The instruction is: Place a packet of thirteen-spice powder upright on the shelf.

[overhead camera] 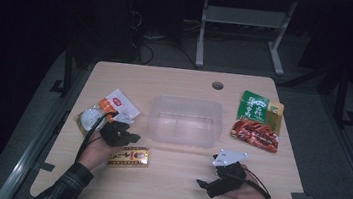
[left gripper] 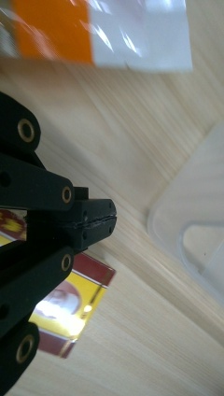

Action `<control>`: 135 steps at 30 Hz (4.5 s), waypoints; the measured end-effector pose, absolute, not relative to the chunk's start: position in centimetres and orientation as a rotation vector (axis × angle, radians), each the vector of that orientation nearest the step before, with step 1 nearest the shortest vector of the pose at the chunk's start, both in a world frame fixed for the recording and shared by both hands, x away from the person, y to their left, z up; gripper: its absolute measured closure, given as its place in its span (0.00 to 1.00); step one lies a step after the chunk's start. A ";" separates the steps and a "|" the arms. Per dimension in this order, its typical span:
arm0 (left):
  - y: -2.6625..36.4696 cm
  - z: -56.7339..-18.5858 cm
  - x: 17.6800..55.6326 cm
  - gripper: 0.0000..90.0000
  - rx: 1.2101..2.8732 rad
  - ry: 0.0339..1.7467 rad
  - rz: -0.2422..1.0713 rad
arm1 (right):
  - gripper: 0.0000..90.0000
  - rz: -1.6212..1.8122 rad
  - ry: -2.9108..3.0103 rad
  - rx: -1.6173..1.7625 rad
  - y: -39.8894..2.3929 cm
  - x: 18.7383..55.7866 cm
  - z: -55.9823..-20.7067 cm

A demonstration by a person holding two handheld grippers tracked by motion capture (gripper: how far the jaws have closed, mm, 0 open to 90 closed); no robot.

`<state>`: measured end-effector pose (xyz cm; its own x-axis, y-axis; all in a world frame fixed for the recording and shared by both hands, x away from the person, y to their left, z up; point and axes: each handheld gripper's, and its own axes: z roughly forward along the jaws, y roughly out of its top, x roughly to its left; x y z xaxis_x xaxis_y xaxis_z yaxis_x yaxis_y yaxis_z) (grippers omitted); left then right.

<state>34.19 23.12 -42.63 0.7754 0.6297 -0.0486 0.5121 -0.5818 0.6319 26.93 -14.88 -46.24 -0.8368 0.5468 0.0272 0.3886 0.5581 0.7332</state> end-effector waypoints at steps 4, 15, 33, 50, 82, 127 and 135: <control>25.3 -42.1 32.6 1.00 2.299 0.890 0.294 | 0.00 1.141 2.585 0.792 -15.0 26.9 -46.2; 30.3 -43.0 28.3 1.00 2.293 1.036 0.309 | 0.00 1.135 2.588 0.785 -14.8 26.9 -46.2; 29.1 -44.4 28.5 1.00 2.327 1.021 0.250 | 0.00 1.134 2.593 0.779 -14.7 27.0 -46.2; 24.1 -44.5 29.6 1.00 2.329 0.860 0.163 | 0.00 1.129 2.604 0.777 -14.6 27.0 -46.3; 18.0 -42.8 31.7 0.28 2.401 0.325 0.044 | 0.00 1.126 2.610 0.766 -14.6 27.0 -46.2; 16.5 -45.8 32.8 0.35 2.504 0.168 0.021 | 0.00 1.128 2.686 0.741 -14.5 26.9 -46.0; 16.5 -45.8 32.9 0.36 2.488 0.197 -0.025 | 0.00 1.136 2.731 0.715 -14.5 26.9 -45.9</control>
<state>32.85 16.55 -45.78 0.9886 0.1359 -0.0654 0.1478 -0.7874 0.5985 26.94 -14.47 -45.88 -0.8851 0.4572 0.0868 0.3839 0.6119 0.6915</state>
